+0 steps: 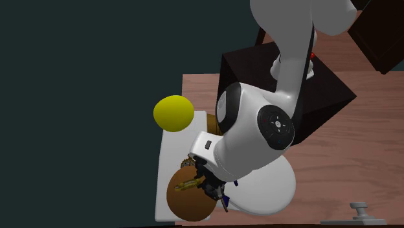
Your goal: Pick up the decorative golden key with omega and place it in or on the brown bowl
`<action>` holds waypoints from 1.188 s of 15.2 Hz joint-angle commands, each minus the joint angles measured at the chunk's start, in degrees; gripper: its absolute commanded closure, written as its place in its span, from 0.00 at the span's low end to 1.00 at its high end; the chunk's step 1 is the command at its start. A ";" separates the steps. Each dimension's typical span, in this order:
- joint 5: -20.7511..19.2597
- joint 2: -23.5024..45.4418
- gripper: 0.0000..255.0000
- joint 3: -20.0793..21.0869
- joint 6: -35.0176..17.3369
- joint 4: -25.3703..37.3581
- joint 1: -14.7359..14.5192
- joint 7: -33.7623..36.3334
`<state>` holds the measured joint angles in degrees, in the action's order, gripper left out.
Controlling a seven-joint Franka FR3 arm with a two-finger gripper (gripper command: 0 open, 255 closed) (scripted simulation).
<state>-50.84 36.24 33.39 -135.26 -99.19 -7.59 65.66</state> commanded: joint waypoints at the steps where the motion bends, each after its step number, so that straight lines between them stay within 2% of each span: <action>1: 0.00 0.00 0.00 0.00 0.00 0.01 0.00 0.00; 6: 0.00 0.00 0.00 0.00 0.00 0.00 0.00 0.00; 10: 4.12 -5.86 0.00 3.24 2.84 -2.47 1.79 -1.87; 18: 4.12 -5.86 0.00 3.23 2.83 -2.46 1.78 -1.87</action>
